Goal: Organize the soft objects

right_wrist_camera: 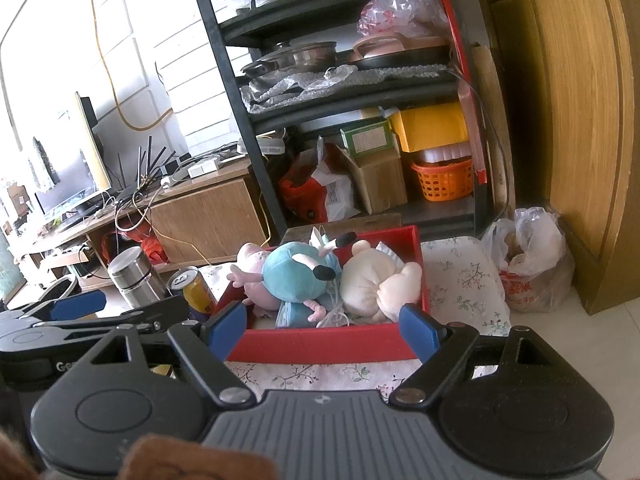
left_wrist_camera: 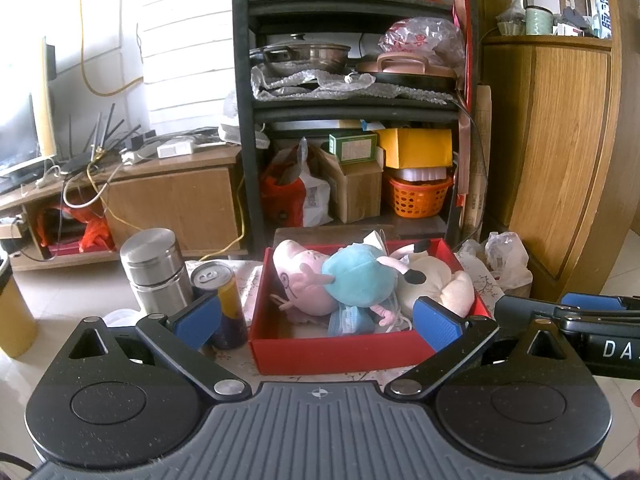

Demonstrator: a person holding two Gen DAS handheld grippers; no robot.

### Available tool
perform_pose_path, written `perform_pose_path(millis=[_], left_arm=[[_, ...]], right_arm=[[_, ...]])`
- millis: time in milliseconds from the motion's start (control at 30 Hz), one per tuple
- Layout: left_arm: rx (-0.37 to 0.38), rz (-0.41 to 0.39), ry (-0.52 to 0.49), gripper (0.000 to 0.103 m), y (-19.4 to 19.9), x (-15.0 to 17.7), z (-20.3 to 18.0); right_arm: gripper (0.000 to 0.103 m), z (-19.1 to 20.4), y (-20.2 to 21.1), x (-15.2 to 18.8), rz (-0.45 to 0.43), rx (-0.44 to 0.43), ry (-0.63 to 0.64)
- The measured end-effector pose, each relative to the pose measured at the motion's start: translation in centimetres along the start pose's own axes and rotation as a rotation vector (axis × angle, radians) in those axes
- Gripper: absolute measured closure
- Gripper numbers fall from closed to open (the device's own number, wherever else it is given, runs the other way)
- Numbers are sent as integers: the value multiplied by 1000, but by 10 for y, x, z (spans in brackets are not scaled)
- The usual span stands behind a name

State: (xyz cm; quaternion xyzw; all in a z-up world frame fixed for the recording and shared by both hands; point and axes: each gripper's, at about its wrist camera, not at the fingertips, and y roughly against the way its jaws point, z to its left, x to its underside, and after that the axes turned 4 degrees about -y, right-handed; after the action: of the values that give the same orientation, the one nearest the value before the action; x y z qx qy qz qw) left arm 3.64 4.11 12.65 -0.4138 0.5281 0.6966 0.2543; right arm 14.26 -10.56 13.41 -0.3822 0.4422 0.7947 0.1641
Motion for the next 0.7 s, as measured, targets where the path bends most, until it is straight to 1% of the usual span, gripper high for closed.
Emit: perform_pose_path(millis=[400, 567, 700], left_arm=[[6, 4, 8, 6, -1, 2, 3], [4, 6, 19, 6, -2, 3, 7], [5, 8, 17, 6, -2, 2, 6]], right_arm=[[46, -1, -1, 4, 3, 2, -3], [46, -4, 0, 2, -17, 19, -23], [46, -6, 0, 2, -11, 29, -32]])
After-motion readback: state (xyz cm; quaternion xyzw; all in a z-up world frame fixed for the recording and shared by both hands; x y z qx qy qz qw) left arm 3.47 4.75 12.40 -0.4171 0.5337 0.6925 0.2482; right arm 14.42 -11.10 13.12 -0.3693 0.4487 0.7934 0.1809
